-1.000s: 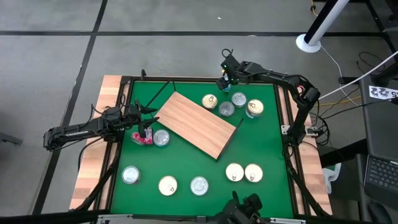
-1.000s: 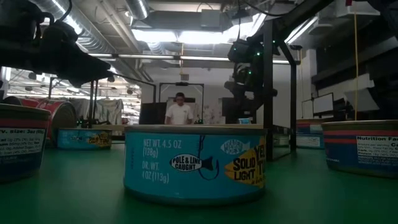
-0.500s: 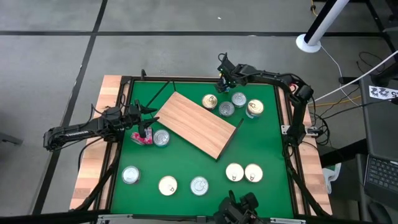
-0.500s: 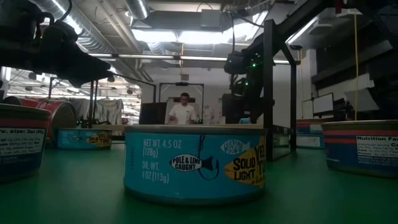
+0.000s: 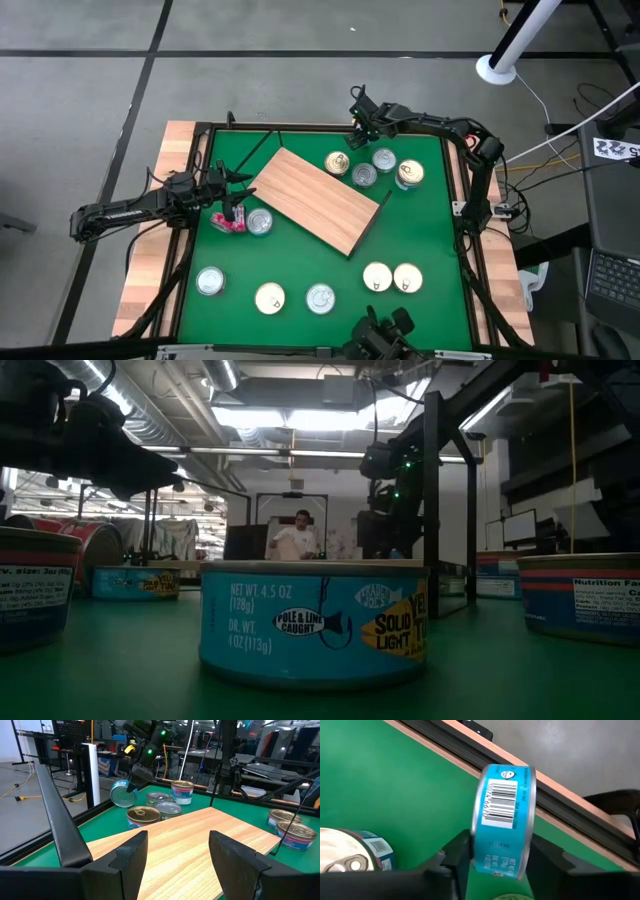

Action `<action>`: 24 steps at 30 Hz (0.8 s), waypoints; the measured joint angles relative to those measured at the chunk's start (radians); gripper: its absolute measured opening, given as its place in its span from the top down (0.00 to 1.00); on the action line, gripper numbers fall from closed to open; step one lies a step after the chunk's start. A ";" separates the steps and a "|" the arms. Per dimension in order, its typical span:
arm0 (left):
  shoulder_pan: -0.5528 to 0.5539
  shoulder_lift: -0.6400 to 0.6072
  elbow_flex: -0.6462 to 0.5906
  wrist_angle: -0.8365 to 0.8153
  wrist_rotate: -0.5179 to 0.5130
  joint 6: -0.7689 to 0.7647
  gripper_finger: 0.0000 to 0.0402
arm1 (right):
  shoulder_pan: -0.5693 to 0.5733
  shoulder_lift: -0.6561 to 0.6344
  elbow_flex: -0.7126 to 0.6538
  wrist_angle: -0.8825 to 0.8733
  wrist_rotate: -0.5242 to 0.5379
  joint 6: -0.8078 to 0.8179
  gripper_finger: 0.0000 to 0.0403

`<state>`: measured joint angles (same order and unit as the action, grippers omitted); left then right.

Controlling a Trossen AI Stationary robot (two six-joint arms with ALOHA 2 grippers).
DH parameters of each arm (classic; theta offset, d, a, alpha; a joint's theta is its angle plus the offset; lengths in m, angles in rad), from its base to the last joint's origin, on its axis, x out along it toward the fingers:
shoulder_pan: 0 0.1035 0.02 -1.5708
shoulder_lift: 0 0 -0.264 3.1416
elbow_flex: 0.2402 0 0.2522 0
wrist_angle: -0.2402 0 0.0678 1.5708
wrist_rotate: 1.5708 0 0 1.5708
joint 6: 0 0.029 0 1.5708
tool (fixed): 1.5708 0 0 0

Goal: Stack canned seafood by type on shelf
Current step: Put the yellow and blue tuna can on the shelf

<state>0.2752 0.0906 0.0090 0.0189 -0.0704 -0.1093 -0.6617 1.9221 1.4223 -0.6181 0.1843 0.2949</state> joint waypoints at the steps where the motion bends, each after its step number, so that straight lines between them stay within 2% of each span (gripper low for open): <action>1: 0.000 0.000 0.000 0.000 0.000 0.000 0.48 | 0.000 0.000 0.000 0.006 -0.001 -0.017 0.67; 3: 0.000 0.000 0.000 0.000 0.000 0.000 0.48 | 0.000 0.000 0.000 0.019 -0.001 -0.054 0.70; 14: 0.000 0.000 0.000 0.000 0.000 0.000 0.48 | 0.001 0.000 0.115 -0.027 -0.009 -0.173 0.69; 24: 0.000 0.000 0.000 0.000 0.000 0.000 0.48 | 0.068 0.000 0.247 -0.066 -0.149 -0.258 0.69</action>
<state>0.2754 0.0906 0.0091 0.0189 -0.0704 -0.1089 -0.5936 1.9224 1.6697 -0.6844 0.0354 0.0371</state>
